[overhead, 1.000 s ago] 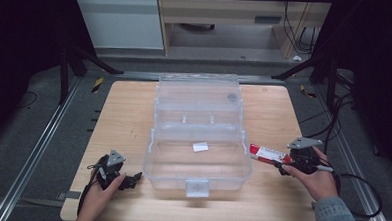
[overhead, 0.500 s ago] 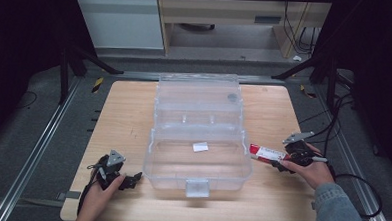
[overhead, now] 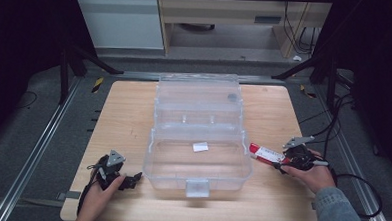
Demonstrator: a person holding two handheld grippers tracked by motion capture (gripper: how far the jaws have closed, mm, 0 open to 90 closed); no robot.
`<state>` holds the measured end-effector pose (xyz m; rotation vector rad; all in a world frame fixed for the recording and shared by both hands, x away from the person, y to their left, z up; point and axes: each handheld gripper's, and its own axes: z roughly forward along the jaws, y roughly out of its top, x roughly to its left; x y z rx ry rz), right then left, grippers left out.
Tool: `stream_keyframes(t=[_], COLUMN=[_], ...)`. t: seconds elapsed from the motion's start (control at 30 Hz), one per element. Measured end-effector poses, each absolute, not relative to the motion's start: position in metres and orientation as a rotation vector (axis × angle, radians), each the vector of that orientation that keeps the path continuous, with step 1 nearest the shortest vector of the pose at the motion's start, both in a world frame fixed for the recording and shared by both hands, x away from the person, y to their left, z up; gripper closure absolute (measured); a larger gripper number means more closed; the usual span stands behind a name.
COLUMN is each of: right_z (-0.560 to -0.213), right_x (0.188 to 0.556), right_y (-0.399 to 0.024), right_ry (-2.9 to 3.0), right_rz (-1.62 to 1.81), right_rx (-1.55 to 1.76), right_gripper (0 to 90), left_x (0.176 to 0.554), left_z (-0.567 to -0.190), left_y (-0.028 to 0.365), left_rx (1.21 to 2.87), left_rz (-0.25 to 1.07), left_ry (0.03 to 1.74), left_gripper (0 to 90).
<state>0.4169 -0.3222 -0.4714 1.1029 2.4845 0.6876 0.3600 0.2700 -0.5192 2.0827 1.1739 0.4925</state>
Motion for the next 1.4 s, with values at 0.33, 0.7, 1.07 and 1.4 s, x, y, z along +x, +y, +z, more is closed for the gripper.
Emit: stream_keyframes(t=[0.33, 0.7, 1.07, 1.4], right_z=[-0.468, -0.467, -0.458, -0.454], right_x=[0.405, 0.358, 0.342, 0.348], right_y=[-0.326, -0.336, -0.307, -0.300], right_ry=[2.471, 2.394, 2.396, 2.380], right_rz=[0.641, 0.611, 0.627, 0.610], right_rx=[1.132, 1.294, 1.265, 1.302], right_gripper=[50.6, 44.9, 41.4, 37.0], left_x=[0.360, 0.359, 0.359, 0.359], left_z=[-0.519, -0.519, -0.519, -0.519], left_y=[0.270, 0.270, 0.270, 0.270], left_rx=[2.087, 2.087, 2.088, 2.089], left_rz=[0.492, 0.493, 0.494, 0.493], left_ry=[1.172, 1.172, 1.175, 1.173], left_gripper=[0.0, 0.0, 0.0, 0.0])
